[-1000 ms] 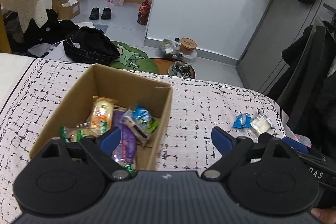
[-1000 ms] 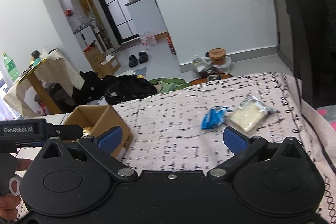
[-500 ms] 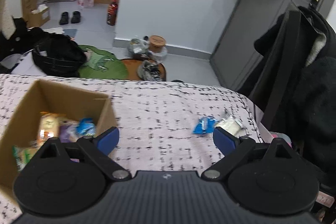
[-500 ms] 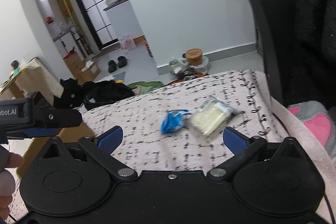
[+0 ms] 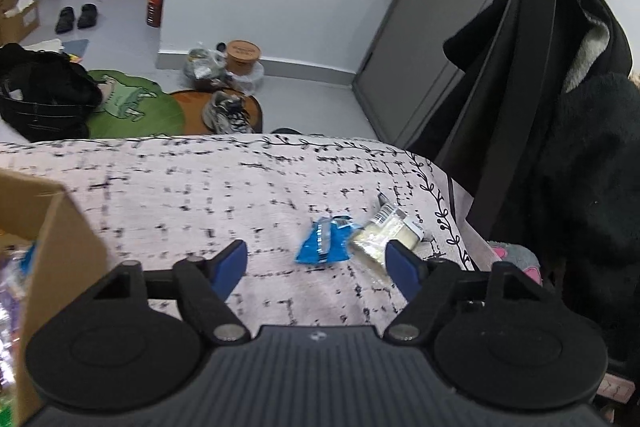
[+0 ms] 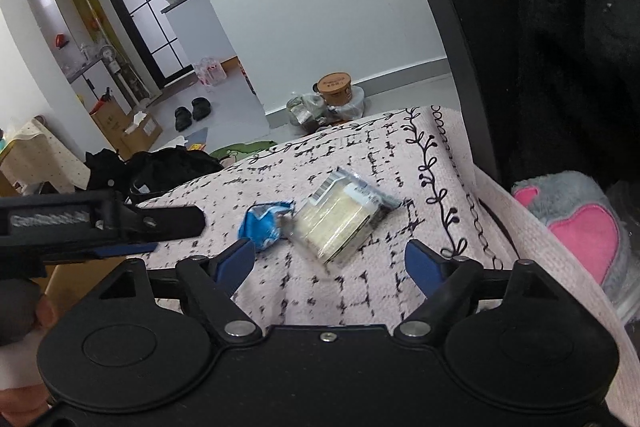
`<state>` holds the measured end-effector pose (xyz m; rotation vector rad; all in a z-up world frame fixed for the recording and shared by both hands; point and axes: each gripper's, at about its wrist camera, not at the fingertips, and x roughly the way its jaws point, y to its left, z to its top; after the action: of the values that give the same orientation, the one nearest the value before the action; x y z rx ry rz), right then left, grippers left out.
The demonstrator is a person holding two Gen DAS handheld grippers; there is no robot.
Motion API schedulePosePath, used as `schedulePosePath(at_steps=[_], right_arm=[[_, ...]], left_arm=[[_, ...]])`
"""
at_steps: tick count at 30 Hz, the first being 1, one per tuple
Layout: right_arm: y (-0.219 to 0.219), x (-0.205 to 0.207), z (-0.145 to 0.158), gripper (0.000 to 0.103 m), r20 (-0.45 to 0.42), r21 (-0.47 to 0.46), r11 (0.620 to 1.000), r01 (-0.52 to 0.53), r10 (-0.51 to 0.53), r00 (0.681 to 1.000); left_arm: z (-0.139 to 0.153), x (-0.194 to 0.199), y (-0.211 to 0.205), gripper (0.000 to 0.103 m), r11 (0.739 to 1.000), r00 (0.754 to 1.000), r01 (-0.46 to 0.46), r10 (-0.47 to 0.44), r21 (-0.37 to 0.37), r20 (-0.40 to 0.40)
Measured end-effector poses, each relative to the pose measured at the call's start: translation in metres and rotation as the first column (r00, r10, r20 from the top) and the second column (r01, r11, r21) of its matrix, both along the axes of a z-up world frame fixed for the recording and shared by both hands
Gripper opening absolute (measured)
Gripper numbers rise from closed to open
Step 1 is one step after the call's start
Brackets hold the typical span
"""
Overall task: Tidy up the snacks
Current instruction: 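Grasp the blue packet with the left tool while the right tool grasps the clear cream packet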
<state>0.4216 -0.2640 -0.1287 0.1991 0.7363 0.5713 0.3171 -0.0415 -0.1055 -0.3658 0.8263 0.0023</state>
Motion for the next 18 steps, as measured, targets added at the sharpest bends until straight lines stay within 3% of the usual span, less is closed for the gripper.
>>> schedulePosePath(at_steps=[5, 15, 17, 18], right_arm=[[0.009, 0.009, -0.003, 0.082, 0.039, -0.050, 0.998, -0.035, 0.037, 0.999], [0.019, 0.018, -0.014, 0.086, 0.067, -0.122, 0.991, -0.057, 0.066, 0.996], [0.020, 0.019, -0.015, 0.088, 0.084, -0.125, 0.990, -0.065, 0.076, 0.994], [0.022, 0.019, -0.014, 0.089, 0.096, -0.136, 0.988, -0.068, 0.081, 0.992]], left_arm=[[-0.017, 0.025, -0.008, 0.060, 0.999, 0.999, 0.032, -0.033, -0.008, -0.026], [-0.047, 0.057, -0.011, 0.048, 0.998, 0.996, 0.048, -0.050, -0.028, -0.076], [-0.054, 0.060, -0.012, 0.035, 0.999, 0.994, 0.043, -0.044, -0.019, -0.102], [-0.054, 0.059, -0.011, 0.035, 1.000, 0.994, 0.023, -0.024, -0.012, -0.105]])
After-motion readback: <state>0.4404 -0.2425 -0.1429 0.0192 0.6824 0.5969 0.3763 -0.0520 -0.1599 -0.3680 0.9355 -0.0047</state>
